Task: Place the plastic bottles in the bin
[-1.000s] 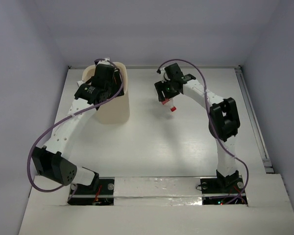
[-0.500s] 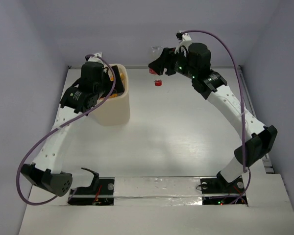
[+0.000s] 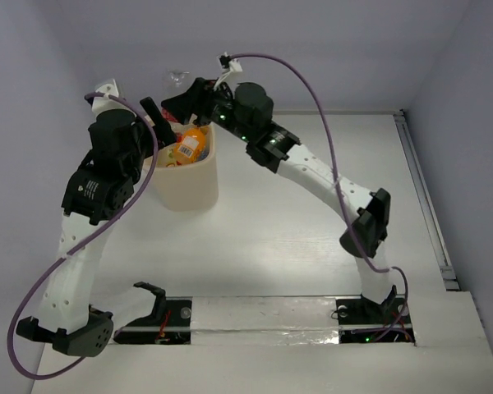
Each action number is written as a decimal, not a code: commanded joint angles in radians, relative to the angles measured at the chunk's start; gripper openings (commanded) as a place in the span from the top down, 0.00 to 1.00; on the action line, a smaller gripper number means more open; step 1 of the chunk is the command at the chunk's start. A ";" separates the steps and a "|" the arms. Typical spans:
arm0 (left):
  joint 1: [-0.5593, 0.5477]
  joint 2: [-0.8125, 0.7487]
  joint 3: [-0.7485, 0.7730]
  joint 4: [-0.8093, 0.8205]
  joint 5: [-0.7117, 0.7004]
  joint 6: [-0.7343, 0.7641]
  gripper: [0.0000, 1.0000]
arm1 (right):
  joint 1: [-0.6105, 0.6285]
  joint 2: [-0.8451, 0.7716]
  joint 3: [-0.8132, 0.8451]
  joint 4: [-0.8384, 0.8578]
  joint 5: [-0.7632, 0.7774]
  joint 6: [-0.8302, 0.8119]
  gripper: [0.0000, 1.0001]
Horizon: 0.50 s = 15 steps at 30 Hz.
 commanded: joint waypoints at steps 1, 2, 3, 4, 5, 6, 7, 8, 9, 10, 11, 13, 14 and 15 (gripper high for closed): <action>0.019 -0.026 0.002 0.066 -0.094 -0.026 0.18 | 0.043 0.106 0.153 0.052 0.165 0.022 0.40; 0.019 -0.026 0.006 0.070 -0.115 -0.021 0.18 | 0.054 0.134 0.176 0.005 0.230 0.001 0.41; 0.030 -0.017 0.011 0.073 -0.126 -0.017 0.19 | 0.063 0.160 0.197 -0.029 0.261 -0.002 0.41; 0.030 -0.009 0.009 0.076 -0.135 -0.011 0.20 | 0.077 0.180 0.208 -0.063 0.287 -0.007 0.41; 0.044 -0.005 -0.001 0.081 -0.134 -0.012 0.21 | 0.077 0.194 0.187 -0.099 0.347 -0.018 0.40; 0.080 -0.005 -0.042 0.093 -0.112 -0.015 0.22 | 0.089 0.185 0.150 -0.097 0.367 -0.019 0.40; 0.104 -0.008 -0.067 0.127 -0.083 -0.020 0.25 | 0.089 0.168 0.101 -0.075 0.383 -0.013 0.41; 0.125 -0.011 -0.087 0.141 -0.030 -0.036 0.27 | 0.098 0.119 -0.015 -0.010 0.410 0.007 0.41; 0.163 -0.009 -0.107 0.153 -0.007 -0.046 0.28 | 0.098 0.095 -0.063 0.008 0.435 0.017 0.41; 0.176 -0.008 -0.110 0.162 0.010 -0.052 0.29 | 0.098 0.076 -0.098 0.024 0.452 0.022 0.41; 0.188 -0.003 -0.110 0.161 0.032 -0.072 0.29 | 0.098 0.062 -0.138 0.038 0.464 0.021 0.40; 0.226 0.003 -0.122 0.171 0.052 -0.086 0.33 | 0.098 0.038 -0.151 0.034 0.473 0.018 0.40; 0.245 0.004 -0.132 0.176 0.084 -0.092 0.33 | 0.107 0.033 -0.151 0.022 0.478 0.016 0.39; 0.268 0.015 -0.141 0.179 0.105 -0.101 0.33 | 0.108 0.016 -0.160 0.023 0.479 0.018 0.38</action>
